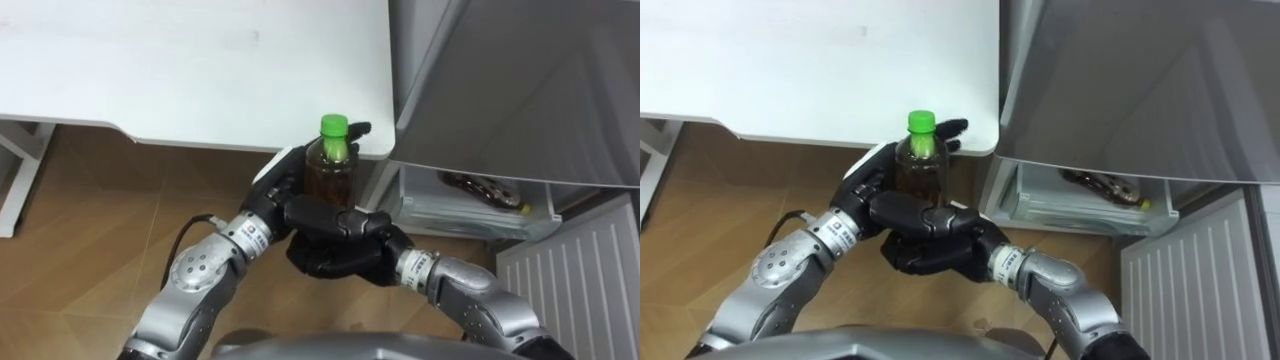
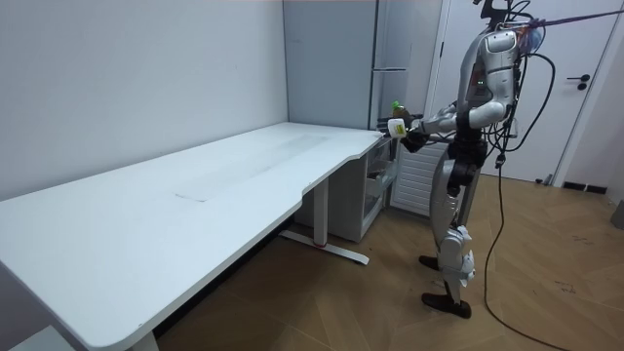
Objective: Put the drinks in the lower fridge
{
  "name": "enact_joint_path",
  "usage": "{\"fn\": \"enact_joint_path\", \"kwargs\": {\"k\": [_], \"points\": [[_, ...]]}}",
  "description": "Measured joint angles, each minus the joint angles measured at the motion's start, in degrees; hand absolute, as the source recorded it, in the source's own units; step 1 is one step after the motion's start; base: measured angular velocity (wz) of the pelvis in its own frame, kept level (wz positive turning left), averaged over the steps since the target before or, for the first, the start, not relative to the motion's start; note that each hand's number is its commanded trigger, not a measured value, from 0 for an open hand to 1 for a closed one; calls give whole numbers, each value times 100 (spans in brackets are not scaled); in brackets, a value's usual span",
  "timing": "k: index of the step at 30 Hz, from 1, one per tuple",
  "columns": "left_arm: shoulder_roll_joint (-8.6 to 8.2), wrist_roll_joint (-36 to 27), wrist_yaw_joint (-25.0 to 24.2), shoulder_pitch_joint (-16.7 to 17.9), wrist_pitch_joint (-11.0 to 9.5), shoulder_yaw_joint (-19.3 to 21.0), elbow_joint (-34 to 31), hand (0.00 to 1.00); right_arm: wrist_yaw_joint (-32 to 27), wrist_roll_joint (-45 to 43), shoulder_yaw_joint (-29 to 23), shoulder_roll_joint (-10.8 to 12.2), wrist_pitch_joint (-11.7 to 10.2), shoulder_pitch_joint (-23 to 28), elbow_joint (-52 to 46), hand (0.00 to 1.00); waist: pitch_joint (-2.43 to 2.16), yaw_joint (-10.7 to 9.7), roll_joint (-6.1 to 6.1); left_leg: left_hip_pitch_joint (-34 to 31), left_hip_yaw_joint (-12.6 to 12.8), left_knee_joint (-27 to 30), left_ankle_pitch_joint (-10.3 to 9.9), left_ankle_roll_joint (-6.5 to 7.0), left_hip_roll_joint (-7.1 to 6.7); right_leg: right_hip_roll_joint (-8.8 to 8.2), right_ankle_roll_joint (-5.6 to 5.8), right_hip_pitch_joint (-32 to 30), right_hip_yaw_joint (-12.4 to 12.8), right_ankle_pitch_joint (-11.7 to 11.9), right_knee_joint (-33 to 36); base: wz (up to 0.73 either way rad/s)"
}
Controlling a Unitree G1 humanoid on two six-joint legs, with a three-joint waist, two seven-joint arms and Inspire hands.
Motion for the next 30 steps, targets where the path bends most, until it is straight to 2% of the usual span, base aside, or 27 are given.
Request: {"fn": "enact_joint_path", "kwargs": {"k": [3, 10, 16, 21, 27, 30], "points": [[-30, 140, 79, -8, -7, 34, -47, 0, 0, 27, -14, 23, -14, -1, 1, 100, 0, -2, 2, 62, 5, 4, 1, 1, 0, 1, 0, 49, 13, 0, -2, 0], [-31, 280, 299, -74, -49, 47, -373, 0, 56, 347, -29, 96, -188, -2, 0, 100, 47, -10, 87, 79, -1, 1, -1, 0, 1, 2, -1, 91, 8, 1, -4, 0], [-34, 261, 381, -227, -64, 293, -1209, 0, 453, 838, 14, 101, -188, 0, -2, 100, 26, 8, 140, 59, -5, 10, 2, -2, 5, 3, -6, 75, -11, 4, -8, 0], [-55, 260, 516, -308, -268, 564, -1634, 0, 575, 843, 11, 89, -204, 81, -2, 100, 7, 31, 186, 165, 35, -3, 3, 0, 5, 4, -5, 139, 1, 4, -27, -3], [-71, 221, 738, -324, -291, 792, -2161, 0, 594, 846, 12, 75, -205, 129, -2, 100, 9, 126, 211, 191, 47, 0, 3, 0, 5, 0, -5, 163, -9, 4, -23, -1], [-101, 120, 880, -360, -486, 976, -2381, 0, 629, 839, 5, 35, -205, 143, -1, 100, 17, 125, 227, 218, 19, -35, 2, 0, 5, 2, -5, 202, -26, 4, -24, 4]]}}
